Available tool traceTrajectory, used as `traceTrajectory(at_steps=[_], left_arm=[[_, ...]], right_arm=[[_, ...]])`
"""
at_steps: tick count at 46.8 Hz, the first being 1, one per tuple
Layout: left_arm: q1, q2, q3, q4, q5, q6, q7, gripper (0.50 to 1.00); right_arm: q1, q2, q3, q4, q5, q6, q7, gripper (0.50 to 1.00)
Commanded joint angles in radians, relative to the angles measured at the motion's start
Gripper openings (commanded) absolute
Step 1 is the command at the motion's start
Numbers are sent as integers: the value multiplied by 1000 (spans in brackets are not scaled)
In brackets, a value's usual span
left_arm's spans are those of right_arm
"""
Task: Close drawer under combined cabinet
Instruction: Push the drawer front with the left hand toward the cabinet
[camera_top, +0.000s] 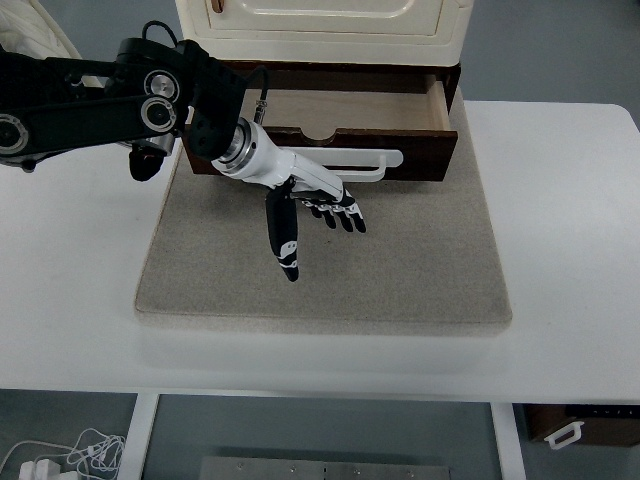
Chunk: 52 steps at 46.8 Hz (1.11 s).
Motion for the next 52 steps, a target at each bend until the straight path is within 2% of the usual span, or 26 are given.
traceTrajectory(at_steps=[1, 34, 52], left_arm=[[5, -4, 0, 15, 0, 0, 0, 1000], [48, -75, -37, 185, 31, 9, -5, 1000], [59, -75, -61, 277, 26, 9, -20, 1000]], right_arm=[[0, 0, 0, 0, 0, 0, 0, 952], [0, 0, 0, 0, 0, 0, 0, 952], [0, 0, 0, 0, 0, 0, 0, 952]])
